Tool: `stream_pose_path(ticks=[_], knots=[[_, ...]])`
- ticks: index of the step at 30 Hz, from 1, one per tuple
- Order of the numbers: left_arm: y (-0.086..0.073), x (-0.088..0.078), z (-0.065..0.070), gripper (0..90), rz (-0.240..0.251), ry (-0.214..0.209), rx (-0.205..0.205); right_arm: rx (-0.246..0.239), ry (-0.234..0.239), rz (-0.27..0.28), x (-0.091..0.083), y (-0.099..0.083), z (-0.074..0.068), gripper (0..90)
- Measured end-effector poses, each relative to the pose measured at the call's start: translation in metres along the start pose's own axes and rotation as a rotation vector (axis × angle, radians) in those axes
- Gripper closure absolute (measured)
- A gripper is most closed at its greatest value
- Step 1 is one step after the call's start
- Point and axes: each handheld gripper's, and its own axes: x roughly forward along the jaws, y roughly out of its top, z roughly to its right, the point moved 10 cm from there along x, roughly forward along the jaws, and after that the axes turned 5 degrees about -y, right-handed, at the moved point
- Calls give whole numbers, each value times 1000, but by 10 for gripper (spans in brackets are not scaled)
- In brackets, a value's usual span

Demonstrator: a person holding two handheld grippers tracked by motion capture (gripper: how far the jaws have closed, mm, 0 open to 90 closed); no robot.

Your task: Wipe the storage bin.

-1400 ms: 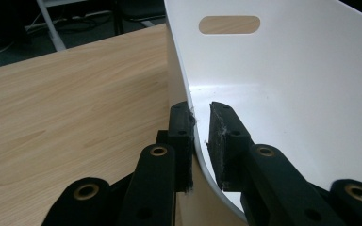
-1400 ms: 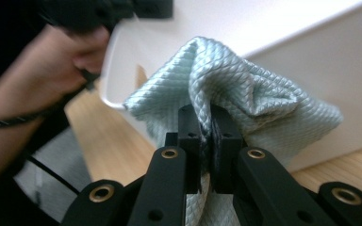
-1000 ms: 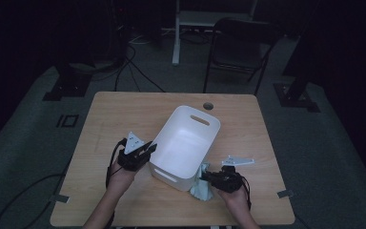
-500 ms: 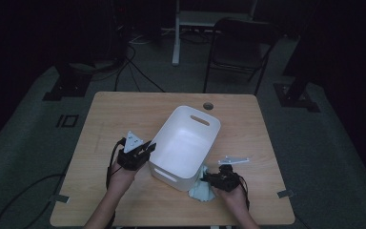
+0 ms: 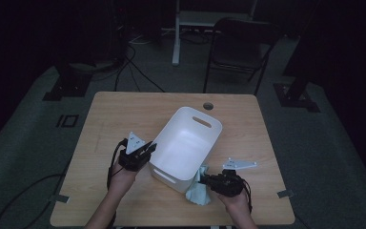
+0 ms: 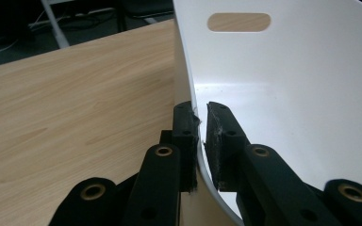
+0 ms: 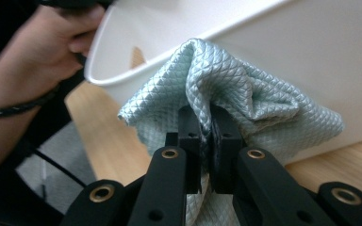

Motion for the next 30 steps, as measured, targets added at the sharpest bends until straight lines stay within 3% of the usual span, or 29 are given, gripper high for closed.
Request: stream_pose_path(ticks=[6, 12, 16, 19, 22, 27, 30], knots=[[0, 0, 1, 823, -2, -3, 16, 27, -39, -37, 12, -11, 19, 854], [0, 0, -1, 817, -10, -2, 5, 56, -95, -90, 26, -23, 45, 854], [0, 0, -1, 810, -7, -2, -2, 104, -111, -127, 37, -34, 62, 855], [0, 0, -1, 810, -12, 12, -1, 95, -115, -131, 37, -32, 61, 855], [0, -1, -2, 811, -13, 20, 1, 94, -95, -103, 30, -24, 57, 855], [0, 0, -2, 814, -11, 13, -1, 39, -25, 48, -1, 18, 37, 855], [0, 0, -1, 814, -8, -4, 5, 5, -28, 90, -12, 36, 32, 855]])
